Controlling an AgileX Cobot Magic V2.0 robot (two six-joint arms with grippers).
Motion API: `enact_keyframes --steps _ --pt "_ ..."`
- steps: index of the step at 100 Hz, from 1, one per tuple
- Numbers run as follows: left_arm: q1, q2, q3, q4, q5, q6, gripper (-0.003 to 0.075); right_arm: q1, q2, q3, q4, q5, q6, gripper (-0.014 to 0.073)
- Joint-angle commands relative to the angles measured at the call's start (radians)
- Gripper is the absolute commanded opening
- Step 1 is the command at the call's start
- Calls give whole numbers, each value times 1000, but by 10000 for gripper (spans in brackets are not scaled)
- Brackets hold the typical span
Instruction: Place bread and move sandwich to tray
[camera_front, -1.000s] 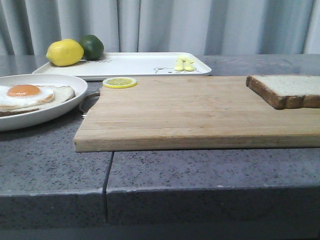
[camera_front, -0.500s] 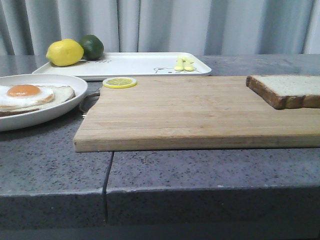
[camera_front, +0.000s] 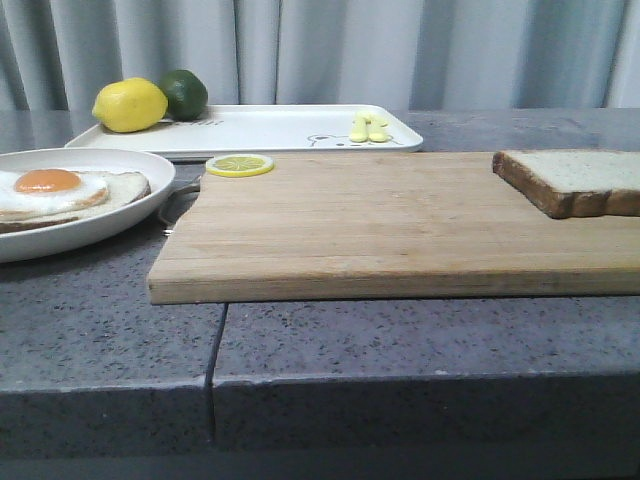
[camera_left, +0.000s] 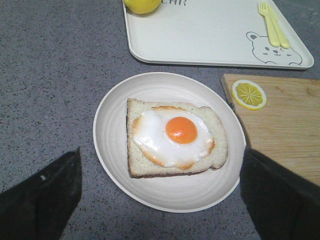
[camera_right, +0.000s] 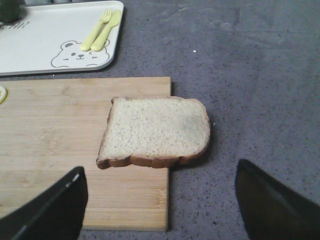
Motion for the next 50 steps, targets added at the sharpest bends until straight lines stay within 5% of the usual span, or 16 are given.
enact_keyframes --steps 1,20,50 --pt "-2 3 -37 -20 -60 0 597 -6 10 -35 4 -66 -1 603" --pt "-2 3 -37 -20 -60 0 597 -23 21 -35 67 -70 -47 603" --pt "-2 3 -37 -20 -60 0 597 -269 159 -35 475 -84 -475 603"
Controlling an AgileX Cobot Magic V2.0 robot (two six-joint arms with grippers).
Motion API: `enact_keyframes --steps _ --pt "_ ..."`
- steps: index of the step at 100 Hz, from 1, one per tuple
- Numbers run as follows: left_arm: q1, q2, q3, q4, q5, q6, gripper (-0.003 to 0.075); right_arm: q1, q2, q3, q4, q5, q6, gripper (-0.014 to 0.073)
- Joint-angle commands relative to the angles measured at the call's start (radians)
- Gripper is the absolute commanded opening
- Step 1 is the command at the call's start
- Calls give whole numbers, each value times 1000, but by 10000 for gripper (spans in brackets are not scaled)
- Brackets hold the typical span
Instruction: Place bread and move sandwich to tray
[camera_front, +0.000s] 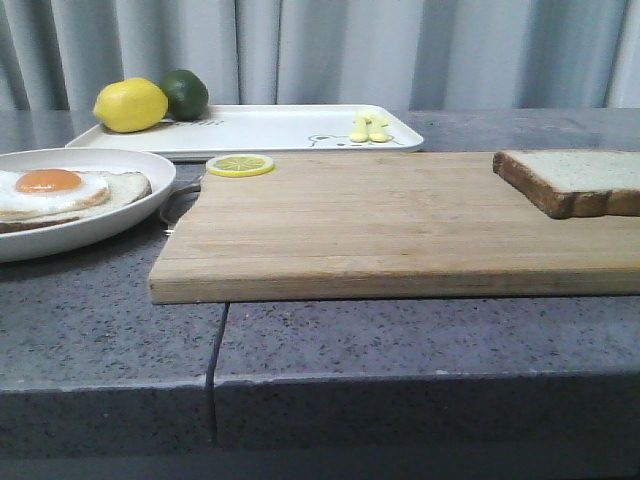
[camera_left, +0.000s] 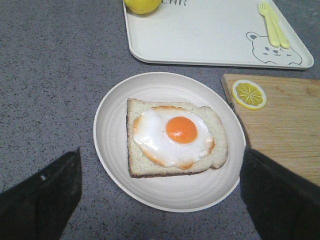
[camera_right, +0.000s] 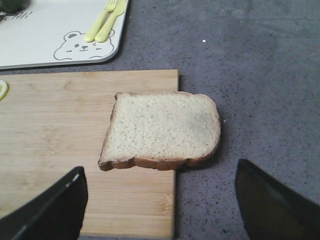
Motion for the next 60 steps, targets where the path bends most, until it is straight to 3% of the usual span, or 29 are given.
enact_keyframes --steps 1,31,60 --pt "-2 3 -37 -20 -60 0 597 -74 50 -35 156 -81 -148 603" --pt "-2 3 -37 -20 -60 0 597 -261 227 -33 550 -67 -465 603" --pt "-2 3 -37 -20 -61 0 597 -337 377 -33 700 -27 -606 603"
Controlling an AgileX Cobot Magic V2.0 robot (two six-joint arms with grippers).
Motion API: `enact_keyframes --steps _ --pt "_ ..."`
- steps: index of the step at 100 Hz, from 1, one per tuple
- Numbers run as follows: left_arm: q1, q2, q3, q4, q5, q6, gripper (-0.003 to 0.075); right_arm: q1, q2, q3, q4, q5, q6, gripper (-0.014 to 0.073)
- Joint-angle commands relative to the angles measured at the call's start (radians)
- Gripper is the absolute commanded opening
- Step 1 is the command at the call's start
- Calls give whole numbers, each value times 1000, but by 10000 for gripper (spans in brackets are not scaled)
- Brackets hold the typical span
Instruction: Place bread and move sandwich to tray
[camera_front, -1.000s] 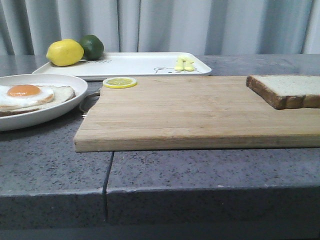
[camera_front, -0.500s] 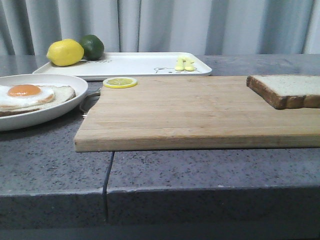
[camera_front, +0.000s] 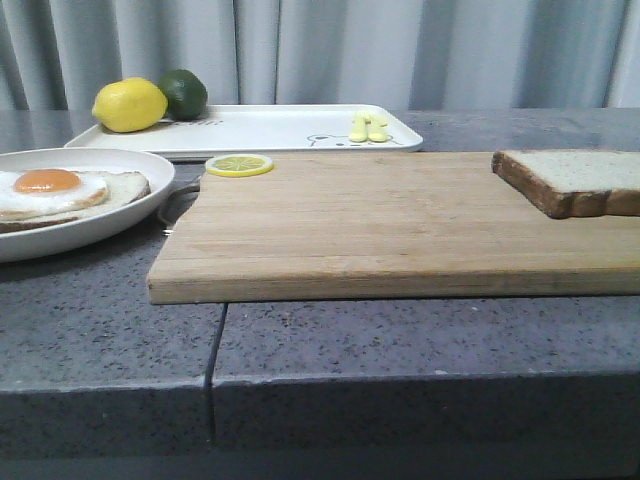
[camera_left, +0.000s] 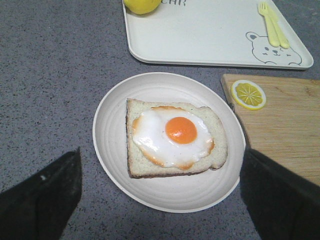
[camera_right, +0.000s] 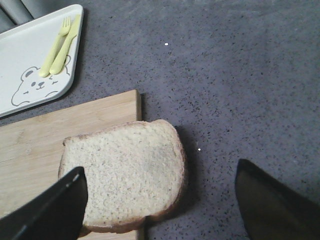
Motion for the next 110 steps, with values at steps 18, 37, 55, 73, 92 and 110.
enact_keyframes --steps 18,37,55,73,92,110 --pt "-2 3 -37 -20 -61 0 597 -10 126 -33 203 31 -148 603" --pt "-2 3 -37 -20 -61 0 597 -10 208 -33 241 36 -179 603" --pt "-2 3 -37 -20 -61 0 597 -10 273 -33 270 70 -214 603" --pt "-2 3 -37 -20 -61 0 597 -10 305 -33 286 77 -231 603" --pt "-2 3 -37 -20 -61 0 597 -10 336 -33 314 99 -248 603" --pt "-2 3 -37 -20 -61 0 597 -8 365 -33 335 123 -263 603"
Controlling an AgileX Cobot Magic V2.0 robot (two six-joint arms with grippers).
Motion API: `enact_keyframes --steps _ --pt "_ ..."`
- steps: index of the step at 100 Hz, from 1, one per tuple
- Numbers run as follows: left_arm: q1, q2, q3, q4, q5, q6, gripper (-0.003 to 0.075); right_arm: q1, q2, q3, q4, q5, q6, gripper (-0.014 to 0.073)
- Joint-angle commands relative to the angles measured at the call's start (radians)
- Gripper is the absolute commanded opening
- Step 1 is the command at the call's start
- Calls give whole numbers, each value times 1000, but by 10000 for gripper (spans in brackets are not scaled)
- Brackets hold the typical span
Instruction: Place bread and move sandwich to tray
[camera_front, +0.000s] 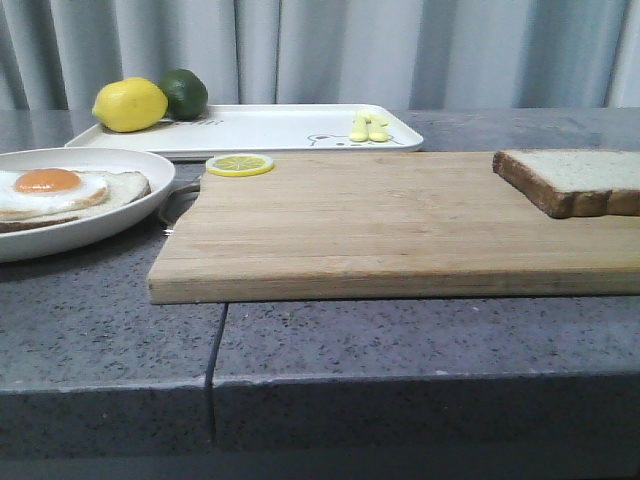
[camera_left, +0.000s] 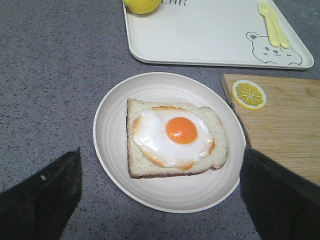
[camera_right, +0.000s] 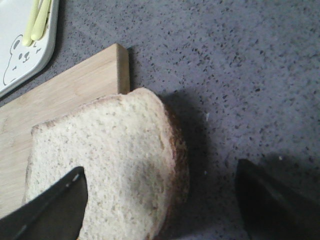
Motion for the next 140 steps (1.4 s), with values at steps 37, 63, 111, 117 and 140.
enact_keyframes --steps 37,63,111,117,140 --pt "-2 3 -37 -20 -61 0 597 -2 29 -30 78 95 -37 603" --pt "-2 3 -37 -20 -62 0 597 2 60 -30 78 144 -37 603" --pt "-2 3 -37 -20 -62 0 597 3 84 -30 78 172 -37 593" --pt "-2 3 -37 -20 -62 0 597 3 84 -30 77 172 -37 555" --pt "-2 3 -37 -20 -62 0 597 3 84 -30 69 170 -37 337"
